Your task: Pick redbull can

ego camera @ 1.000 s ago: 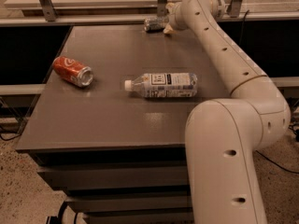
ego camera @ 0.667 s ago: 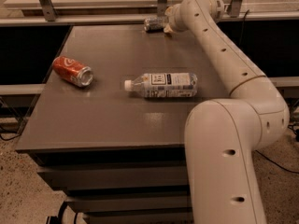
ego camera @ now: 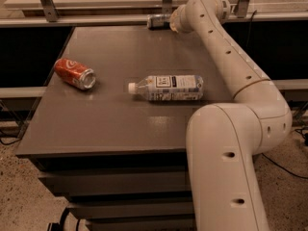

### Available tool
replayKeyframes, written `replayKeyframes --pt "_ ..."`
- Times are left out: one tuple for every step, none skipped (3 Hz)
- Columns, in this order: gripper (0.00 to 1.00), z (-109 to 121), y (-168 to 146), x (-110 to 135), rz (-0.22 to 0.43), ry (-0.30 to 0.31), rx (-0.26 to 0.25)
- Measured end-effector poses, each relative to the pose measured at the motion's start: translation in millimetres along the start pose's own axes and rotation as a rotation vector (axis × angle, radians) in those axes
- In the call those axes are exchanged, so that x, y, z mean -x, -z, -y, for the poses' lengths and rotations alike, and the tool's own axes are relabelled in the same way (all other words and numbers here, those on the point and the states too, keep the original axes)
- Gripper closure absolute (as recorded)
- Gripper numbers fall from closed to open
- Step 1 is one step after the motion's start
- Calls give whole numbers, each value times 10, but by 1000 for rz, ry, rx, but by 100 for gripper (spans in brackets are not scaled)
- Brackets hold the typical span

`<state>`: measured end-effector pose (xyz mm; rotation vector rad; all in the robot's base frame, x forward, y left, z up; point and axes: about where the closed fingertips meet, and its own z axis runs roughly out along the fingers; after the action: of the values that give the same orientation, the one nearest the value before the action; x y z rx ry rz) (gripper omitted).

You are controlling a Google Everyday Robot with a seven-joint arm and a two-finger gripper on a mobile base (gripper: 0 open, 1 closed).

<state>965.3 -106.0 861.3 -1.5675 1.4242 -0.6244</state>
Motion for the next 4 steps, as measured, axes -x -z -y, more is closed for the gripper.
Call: replayKeyframes --pt "100 17 36 -35 1 8 1" --pt "100 84 191 -71 1 -2 2" --pt "100 186 438 -103 -3 -11 2" --pt "100 261 740 -119 -5 -19 9"
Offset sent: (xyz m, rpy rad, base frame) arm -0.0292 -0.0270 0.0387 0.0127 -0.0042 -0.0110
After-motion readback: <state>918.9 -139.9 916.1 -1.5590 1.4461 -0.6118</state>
